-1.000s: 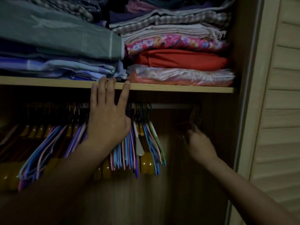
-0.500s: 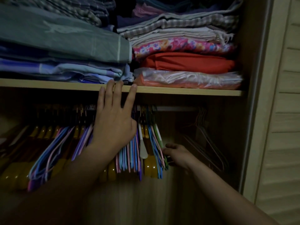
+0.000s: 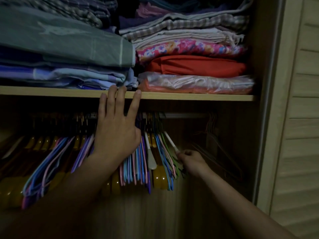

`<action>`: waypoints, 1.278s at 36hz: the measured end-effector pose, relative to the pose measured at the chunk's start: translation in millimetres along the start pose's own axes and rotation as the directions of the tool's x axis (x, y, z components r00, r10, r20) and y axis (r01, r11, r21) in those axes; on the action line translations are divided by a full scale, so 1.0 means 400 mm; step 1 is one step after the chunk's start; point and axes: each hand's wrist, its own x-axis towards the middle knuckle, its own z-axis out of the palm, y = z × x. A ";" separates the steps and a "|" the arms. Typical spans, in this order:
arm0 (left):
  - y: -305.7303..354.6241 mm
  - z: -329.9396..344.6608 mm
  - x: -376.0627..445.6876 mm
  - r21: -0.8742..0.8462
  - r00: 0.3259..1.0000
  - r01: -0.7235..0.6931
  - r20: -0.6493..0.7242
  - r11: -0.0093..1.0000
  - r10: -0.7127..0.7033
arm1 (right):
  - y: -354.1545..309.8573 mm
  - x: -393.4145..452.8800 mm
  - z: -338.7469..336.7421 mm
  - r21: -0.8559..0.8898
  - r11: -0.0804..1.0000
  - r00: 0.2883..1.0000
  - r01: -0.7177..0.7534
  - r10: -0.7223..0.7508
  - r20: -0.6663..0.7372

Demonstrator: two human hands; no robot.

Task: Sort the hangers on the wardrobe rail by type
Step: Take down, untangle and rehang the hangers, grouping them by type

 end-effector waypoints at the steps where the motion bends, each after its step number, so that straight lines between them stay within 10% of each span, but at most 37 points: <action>1: 0.000 0.000 0.000 -0.001 1.000 0.001 0.000 1.000 -0.001 | 0.000 -0.001 0.000 -0.006 1.000 1.000 0.017 -0.017 -0.003; 11: 0.000 0.004 0.000 -0.002 1.000 0.000 0.003 1.000 0.000 | -0.011 -0.001 0.046 -0.024 0.992 0.992 0.125 -0.125 0.010; 16: -0.004 0.002 0.001 0.003 1.000 -0.008 0.004 1.000 0.007 | -0.009 -0.006 0.047 0.303 0.948 0.994 -0.095 0.071 0.088; 28: -0.004 0.011 0.000 0.003 1.000 -0.012 -0.017 1.000 0.012 | 0.003 0.070 0.028 0.433 0.834 0.937 -0.342 0.265 0.228; 36: -0.006 0.017 0.001 0.019 1.000 -0.017 -0.012 1.000 0.017 | -0.030 0.084 0.033 0.219 0.925 0.945 -0.310 0.275 0.175; 46: -0.011 0.021 0.002 0.018 1.000 -0.024 -0.020 1.000 0.025 | 0.020 0.094 0.001 -0.168 0.984 0.977 0.057 -0.090 -0.195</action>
